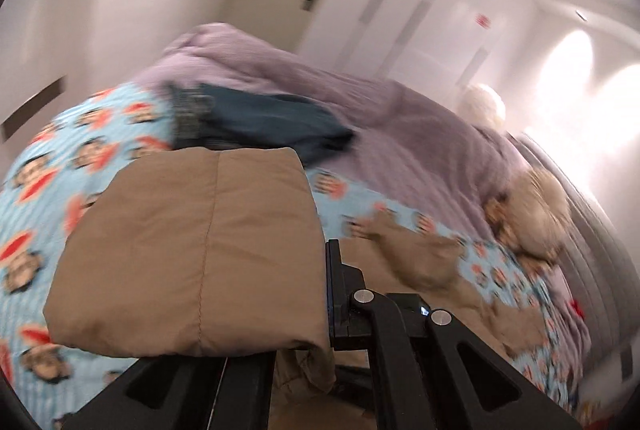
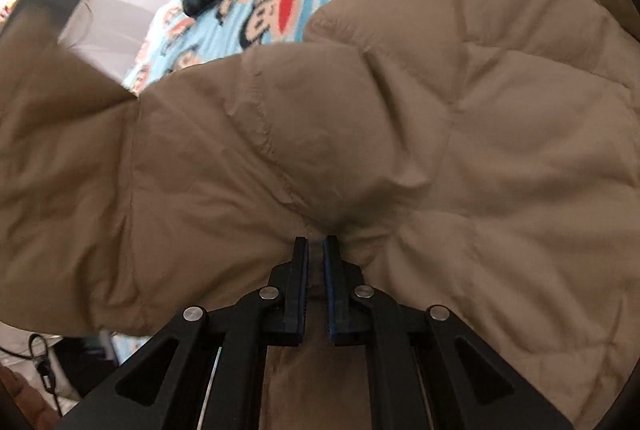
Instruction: Fold large clothes
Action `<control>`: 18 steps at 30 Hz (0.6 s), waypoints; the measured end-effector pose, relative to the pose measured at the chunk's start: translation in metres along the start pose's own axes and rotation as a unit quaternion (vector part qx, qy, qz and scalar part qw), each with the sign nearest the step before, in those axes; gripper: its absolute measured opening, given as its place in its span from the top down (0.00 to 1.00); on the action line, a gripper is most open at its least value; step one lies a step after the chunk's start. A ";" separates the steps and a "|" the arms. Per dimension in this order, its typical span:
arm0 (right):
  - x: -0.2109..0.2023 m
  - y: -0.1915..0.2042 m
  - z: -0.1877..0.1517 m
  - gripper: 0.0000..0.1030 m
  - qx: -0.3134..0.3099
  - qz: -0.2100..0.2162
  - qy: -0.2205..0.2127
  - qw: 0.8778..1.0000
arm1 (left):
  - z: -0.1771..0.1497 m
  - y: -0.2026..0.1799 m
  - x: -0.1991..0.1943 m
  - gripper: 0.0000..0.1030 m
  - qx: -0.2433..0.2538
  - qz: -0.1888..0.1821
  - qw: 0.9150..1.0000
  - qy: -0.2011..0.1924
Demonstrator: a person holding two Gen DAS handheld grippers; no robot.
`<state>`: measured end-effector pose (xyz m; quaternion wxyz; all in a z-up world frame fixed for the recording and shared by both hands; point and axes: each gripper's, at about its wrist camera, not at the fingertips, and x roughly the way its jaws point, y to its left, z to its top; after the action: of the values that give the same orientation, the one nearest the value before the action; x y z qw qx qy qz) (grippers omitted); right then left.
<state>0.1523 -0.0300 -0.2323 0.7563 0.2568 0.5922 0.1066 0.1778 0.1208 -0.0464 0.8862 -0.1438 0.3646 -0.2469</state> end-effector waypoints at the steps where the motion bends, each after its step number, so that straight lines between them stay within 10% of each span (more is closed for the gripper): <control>1: -0.012 -0.007 -0.002 0.92 0.005 0.003 -0.007 1.000 | -0.001 -0.023 0.011 0.95 0.026 -0.008 1.000 0.010; 6: -0.098 -0.084 -0.021 0.92 0.066 -0.036 -0.070 0.995 | -0.028 -0.114 0.071 0.95 0.121 -0.039 0.989 0.077; 16: -0.183 -0.220 -0.066 0.92 0.179 -0.135 -0.097 0.970 | -0.162 -0.196 0.177 0.94 0.315 0.053 0.921 0.223; 18: -0.184 -0.226 -0.067 0.92 0.182 -0.130 -0.099 0.970 | -0.166 -0.195 0.170 0.74 0.320 0.056 0.919 0.223</control>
<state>0.0051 -0.2890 -0.2045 0.7590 0.3207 0.5520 -0.1279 0.0978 -0.1469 -0.1746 0.7933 0.2266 0.4616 -0.3259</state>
